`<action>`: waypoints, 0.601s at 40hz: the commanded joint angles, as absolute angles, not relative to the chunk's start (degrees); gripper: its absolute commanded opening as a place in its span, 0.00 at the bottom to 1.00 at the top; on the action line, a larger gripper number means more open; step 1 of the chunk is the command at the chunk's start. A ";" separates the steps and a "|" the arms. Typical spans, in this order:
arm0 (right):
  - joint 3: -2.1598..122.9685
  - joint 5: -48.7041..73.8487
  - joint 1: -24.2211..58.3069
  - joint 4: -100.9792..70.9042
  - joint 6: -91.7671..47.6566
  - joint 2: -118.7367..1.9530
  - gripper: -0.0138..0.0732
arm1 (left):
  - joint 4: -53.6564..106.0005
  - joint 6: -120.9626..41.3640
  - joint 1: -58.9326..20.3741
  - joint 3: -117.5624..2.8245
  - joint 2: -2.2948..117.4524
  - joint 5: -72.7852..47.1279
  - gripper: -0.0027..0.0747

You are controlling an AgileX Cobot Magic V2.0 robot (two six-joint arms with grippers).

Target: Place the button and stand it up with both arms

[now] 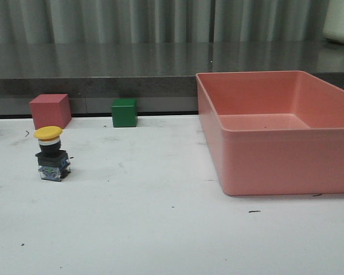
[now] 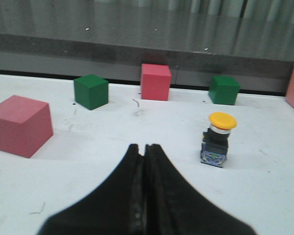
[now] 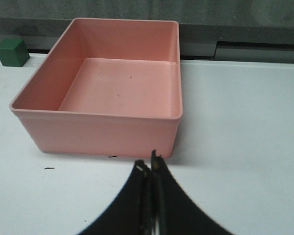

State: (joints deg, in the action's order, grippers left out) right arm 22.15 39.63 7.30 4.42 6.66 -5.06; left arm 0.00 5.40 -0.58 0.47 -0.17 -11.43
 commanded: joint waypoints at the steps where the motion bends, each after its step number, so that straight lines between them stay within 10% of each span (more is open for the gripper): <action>1: 23.50 35.60 6.94 4.98 6.22 -5.72 0.09 | 0.67 5.63 2.66 1.34 -1.59 -5.48 0.01; 24: 23.50 35.60 6.94 4.98 6.22 -5.72 0.09 | 0.67 5.63 4.08 1.34 -1.59 -5.48 0.01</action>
